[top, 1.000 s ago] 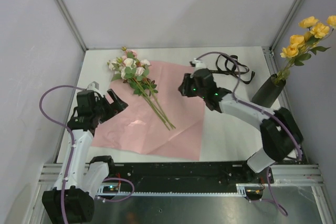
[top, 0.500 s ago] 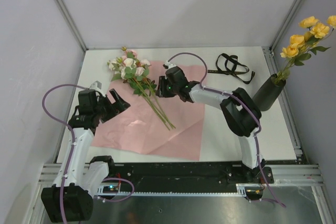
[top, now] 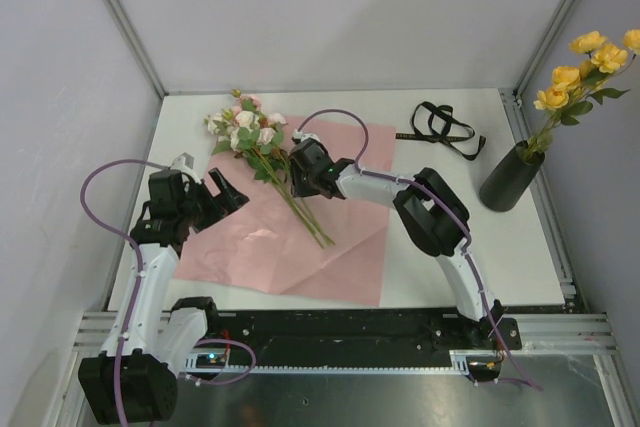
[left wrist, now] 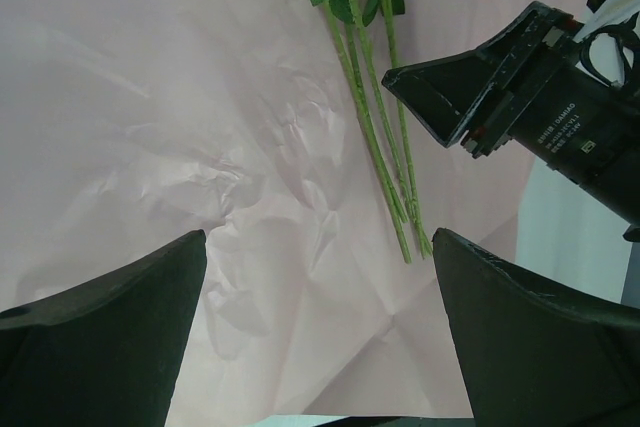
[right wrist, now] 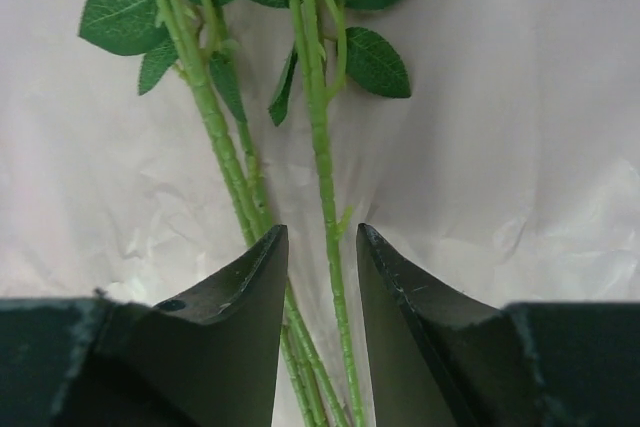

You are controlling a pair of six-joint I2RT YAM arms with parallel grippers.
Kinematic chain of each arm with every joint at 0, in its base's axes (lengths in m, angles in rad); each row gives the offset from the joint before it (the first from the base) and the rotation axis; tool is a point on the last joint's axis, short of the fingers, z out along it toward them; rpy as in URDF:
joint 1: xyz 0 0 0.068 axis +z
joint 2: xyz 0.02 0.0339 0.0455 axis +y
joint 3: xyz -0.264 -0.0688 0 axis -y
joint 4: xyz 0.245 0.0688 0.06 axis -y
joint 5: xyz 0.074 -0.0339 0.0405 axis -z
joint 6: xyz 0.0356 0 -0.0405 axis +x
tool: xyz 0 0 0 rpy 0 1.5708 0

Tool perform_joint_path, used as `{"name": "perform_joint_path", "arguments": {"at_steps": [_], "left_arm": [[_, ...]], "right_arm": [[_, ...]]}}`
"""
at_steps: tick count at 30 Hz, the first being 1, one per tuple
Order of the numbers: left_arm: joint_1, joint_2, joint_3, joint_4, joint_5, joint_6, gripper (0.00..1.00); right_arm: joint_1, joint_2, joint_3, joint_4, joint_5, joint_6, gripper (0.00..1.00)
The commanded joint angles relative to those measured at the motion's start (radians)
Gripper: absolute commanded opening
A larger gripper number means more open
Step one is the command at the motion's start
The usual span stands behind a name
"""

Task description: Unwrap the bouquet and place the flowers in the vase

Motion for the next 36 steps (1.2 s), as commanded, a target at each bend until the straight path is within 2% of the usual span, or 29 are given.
{"name": "perform_joint_path", "arguments": {"at_steps": [1, 21, 26, 30, 36], "left_arm": [[0.005, -0.007, -0.012, 0.020, 0.024, 0.010, 1.00], [0.007, -0.013, -0.014, 0.022, 0.016, 0.007, 1.00], [0.008, -0.012, -0.013, 0.021, 0.016, 0.007, 1.00], [0.008, -0.013, -0.014, 0.020, 0.016, 0.006, 1.00], [0.011, -0.014, -0.014, 0.020, 0.016, 0.006, 1.00]], "right_arm": [[0.002, 0.023, 0.046, -0.019, 0.068, -0.029, 0.39], [0.011, 0.057, 0.061, 0.042, 0.088, -0.072, 0.30], [0.014, 0.043, 0.064, 0.059, 0.088, -0.078, 0.15], [0.015, -0.035, 0.027, 0.115, 0.076, -0.087, 0.02], [0.012, -0.183, -0.065, 0.192, 0.072, -0.095, 0.00]]}}
